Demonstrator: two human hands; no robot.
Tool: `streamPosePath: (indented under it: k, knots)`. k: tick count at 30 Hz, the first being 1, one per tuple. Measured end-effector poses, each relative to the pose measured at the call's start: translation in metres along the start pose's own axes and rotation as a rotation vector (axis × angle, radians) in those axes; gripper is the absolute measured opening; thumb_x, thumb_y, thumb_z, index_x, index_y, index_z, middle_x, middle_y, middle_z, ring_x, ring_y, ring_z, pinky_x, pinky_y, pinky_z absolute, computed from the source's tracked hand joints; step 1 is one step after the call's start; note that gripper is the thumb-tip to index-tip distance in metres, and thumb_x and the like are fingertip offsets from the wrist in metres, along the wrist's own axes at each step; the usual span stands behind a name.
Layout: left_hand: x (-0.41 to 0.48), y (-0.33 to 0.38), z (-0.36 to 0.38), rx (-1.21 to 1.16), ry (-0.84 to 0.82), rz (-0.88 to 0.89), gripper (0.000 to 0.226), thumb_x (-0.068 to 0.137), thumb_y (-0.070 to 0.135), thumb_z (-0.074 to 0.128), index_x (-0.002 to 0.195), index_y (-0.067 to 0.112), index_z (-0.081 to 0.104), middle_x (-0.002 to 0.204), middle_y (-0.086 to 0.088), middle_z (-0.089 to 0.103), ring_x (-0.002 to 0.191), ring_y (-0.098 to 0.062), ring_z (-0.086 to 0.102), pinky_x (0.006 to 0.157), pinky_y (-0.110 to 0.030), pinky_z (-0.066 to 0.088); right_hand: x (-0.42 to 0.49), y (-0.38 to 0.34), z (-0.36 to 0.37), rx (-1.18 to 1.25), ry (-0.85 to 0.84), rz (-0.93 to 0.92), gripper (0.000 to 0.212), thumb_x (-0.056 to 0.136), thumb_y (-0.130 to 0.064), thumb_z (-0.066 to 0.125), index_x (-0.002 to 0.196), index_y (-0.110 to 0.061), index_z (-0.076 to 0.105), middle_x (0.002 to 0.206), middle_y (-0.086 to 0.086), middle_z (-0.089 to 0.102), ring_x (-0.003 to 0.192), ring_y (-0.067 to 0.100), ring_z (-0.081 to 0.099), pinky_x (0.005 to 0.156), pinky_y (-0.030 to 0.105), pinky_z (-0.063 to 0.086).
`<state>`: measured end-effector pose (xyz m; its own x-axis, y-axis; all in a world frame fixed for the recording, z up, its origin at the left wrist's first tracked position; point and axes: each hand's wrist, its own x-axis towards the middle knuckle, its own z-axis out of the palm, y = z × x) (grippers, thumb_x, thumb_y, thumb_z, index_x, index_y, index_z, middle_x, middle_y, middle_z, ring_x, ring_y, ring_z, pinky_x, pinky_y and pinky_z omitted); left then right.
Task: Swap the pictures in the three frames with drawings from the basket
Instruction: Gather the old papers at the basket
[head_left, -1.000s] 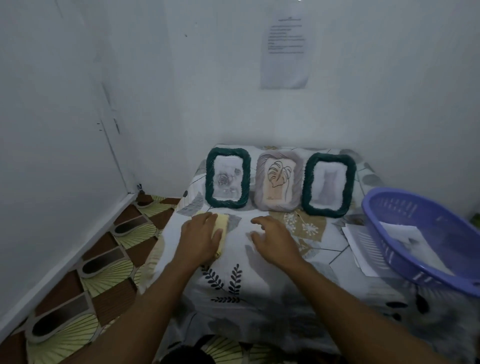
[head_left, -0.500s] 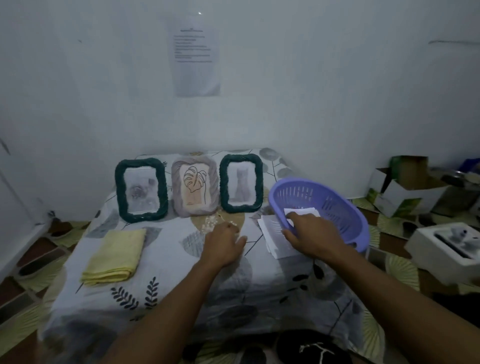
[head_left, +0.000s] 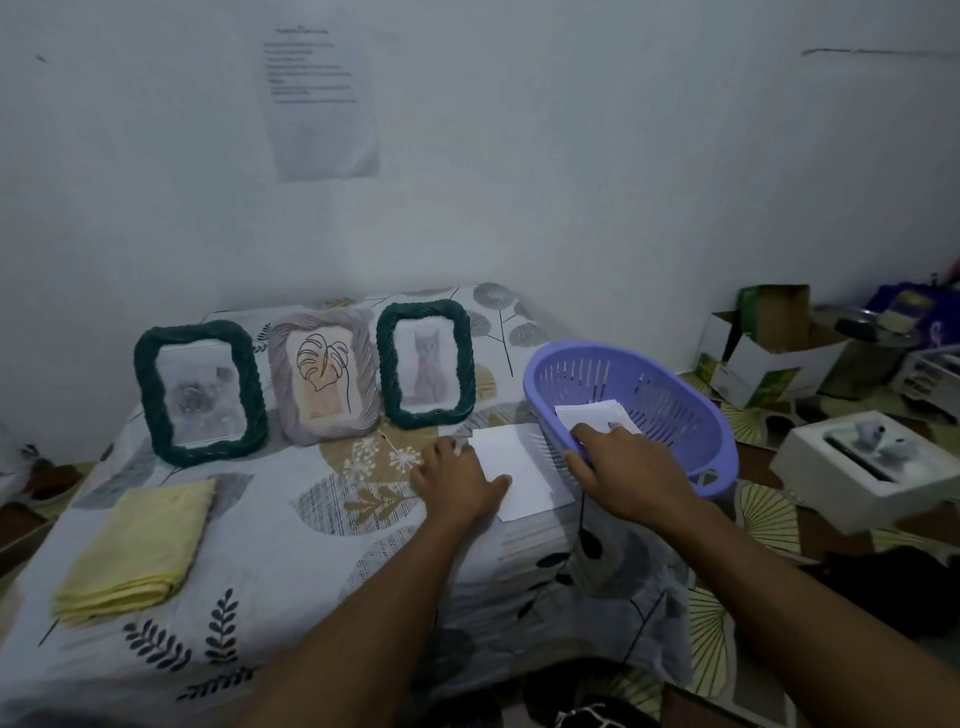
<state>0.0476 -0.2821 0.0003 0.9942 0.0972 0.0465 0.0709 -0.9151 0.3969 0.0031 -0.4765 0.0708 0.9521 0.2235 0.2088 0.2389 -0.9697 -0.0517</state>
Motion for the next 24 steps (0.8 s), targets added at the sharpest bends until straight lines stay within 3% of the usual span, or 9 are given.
streamPosePath:
  k: [7, 11, 13, 15, 17, 19, 24]
  knots:
    - [0.001, 0.015, 0.002, -0.203, -0.007, -0.053, 0.042, 0.076, 0.033, 0.068, 0.117, 0.025, 0.061, 0.131, -0.001, 0.042, 0.121, -0.026, 0.029, 0.101, -0.041, 0.022, 0.001, 0.001, 0.000, 0.051, -0.006, 0.007, 0.031, 0.099, -0.045, 0.033, 0.110, -0.022, 0.050, 0.092, 0.003, 0.060, 0.076, 0.023, 0.056, 0.066, 0.034, 0.046]
    - [0.000, 0.019, 0.007, -0.385, -0.029, -0.112, 0.065, 0.074, 0.017, 0.064, 0.134, 0.029, 0.043, 0.125, -0.007, 0.052, 0.118, -0.031, 0.038, 0.096, -0.038, 0.027, -0.001, 0.000, -0.002, 0.077, 0.001, 0.008, 0.030, 0.099, -0.044, 0.035, 0.108, -0.020, 0.051, 0.088, 0.002, 0.057, 0.074, 0.023, 0.055, 0.062, 0.033, 0.044]
    - [0.001, 0.018, 0.003, -0.541, -0.018, -0.145, 0.074, 0.072, 0.010, 0.063, 0.138, 0.030, 0.034, 0.120, -0.010, 0.058, 0.114, -0.033, 0.049, 0.096, -0.039, 0.037, -0.002, -0.001, -0.005, 0.089, -0.004, 0.008, 0.030, 0.099, -0.044, 0.036, 0.107, -0.019, 0.051, 0.087, 0.003, 0.057, 0.074, 0.024, 0.055, 0.063, 0.034, 0.045]
    - [0.000, 0.014, -0.010, -0.755, -0.013, -0.172, 0.080, 0.074, -0.002, 0.062, 0.143, 0.024, 0.030, 0.112, -0.009, 0.063, 0.101, -0.028, 0.059, 0.085, -0.039, 0.049, -0.002, -0.004, -0.006, 0.090, -0.007, 0.012, 0.029, 0.099, -0.043, 0.036, 0.106, -0.018, 0.050, 0.084, 0.002, 0.052, 0.073, 0.025, 0.051, 0.061, 0.034, 0.041]
    - [-0.001, 0.007, -0.028, -0.941, -0.060, -0.209, 0.070, 0.078, -0.009, 0.059, 0.141, 0.011, 0.038, 0.111, -0.009, 0.064, 0.093, -0.024, 0.060, 0.074, -0.035, 0.051, -0.001, -0.011, -0.008, 0.093, -0.006, 0.005, 0.030, 0.099, -0.044, 0.036, 0.106, -0.018, 0.050, 0.084, 0.001, 0.049, 0.073, 0.025, 0.049, 0.062, 0.033, 0.038]
    - [-0.002, -0.005, -0.040, -1.043, -0.105, -0.205, 0.045, 0.080, -0.012, 0.053, 0.122, 0.005, 0.056, 0.110, -0.013, 0.066, 0.086, -0.022, 0.062, 0.067, -0.031, 0.051, 0.002, -0.019, -0.007, 0.102, -0.012, -0.009, 0.030, 0.099, -0.045, 0.037, 0.107, -0.018, 0.050, 0.085, 0.002, 0.051, 0.075, 0.026, 0.050, 0.062, 0.034, 0.038]
    - [-0.006, -0.036, -0.063, -1.110, -0.121, -0.185, 0.041, 0.082, -0.011, 0.042, 0.115, 0.008, 0.058, 0.101, -0.010, 0.066, 0.086, -0.023, 0.064, 0.063, -0.031, 0.052, 0.009, -0.043, 0.000, 0.104, -0.004, -0.004, 0.034, 0.099, -0.044, 0.036, 0.109, -0.016, 0.052, 0.096, 0.009, 0.061, 0.084, 0.030, 0.057, 0.064, 0.035, 0.039]
